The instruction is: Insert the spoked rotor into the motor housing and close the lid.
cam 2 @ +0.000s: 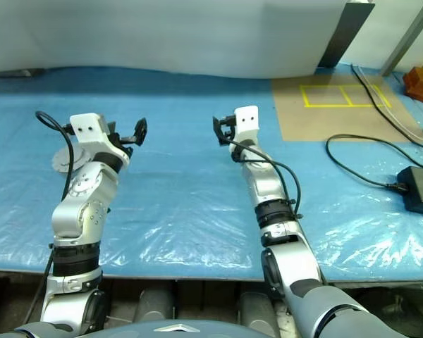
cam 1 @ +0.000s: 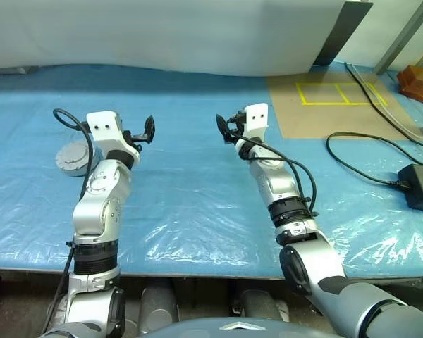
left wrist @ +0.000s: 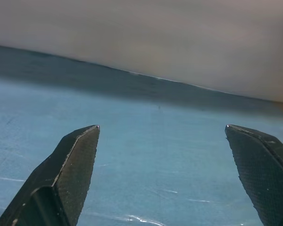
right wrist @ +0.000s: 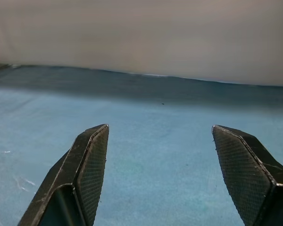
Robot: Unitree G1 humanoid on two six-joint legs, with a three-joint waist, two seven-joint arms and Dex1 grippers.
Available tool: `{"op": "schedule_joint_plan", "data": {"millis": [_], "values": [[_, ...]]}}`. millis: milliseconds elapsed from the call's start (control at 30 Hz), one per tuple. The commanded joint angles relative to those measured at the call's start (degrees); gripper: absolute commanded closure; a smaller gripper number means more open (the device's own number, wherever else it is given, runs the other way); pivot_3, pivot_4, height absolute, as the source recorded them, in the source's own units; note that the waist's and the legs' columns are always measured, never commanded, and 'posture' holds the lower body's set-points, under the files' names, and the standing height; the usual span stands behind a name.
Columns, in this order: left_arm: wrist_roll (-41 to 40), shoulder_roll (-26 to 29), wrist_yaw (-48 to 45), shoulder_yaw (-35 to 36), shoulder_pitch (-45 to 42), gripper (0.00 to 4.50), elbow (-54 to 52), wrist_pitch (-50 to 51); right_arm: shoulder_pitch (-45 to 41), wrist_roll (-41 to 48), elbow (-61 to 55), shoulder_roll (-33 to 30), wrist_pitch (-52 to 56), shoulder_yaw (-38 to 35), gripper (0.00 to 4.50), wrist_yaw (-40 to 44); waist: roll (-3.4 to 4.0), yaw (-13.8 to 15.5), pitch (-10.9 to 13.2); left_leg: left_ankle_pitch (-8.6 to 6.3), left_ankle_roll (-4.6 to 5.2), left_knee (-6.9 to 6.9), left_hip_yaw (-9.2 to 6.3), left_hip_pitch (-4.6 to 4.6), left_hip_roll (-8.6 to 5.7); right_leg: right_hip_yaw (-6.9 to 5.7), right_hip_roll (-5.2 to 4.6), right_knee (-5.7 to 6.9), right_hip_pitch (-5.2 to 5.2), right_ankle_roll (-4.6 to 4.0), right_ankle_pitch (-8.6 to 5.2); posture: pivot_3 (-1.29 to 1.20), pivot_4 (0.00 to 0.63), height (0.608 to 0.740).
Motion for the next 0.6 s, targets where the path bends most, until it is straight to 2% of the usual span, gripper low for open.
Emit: {"op": "schedule_joint_plan", "data": {"millis": [33,600], "values": [[0.5,0.3,0.2,1.0,-0.2,0.01,-2.9,-1.4,-1.7,-0.6,-0.1,-0.1,-1.8,0.2,0.87,0.3,0.0,0.0,0.0,0.0,0.0,0.0,0.0,-0.01,-0.01,0.0,0.0,-0.01,0.0,0.0,0.0,0.0,0.15,0.74],[2.6,-2.8,-1.4,-1.3,-4.8,0.01,5.5,-7.7,-0.4,-2.0,-3.3,-5.1,-0.2,-0.5,0.87,-1.1,0.0,0.1,0.0,0.0,0.0,-0.01,0.0,-0.03,-0.02,0.0,0.0,-0.04,-0.01,0.0,0.0,0.0,0.15,0.74]]}}
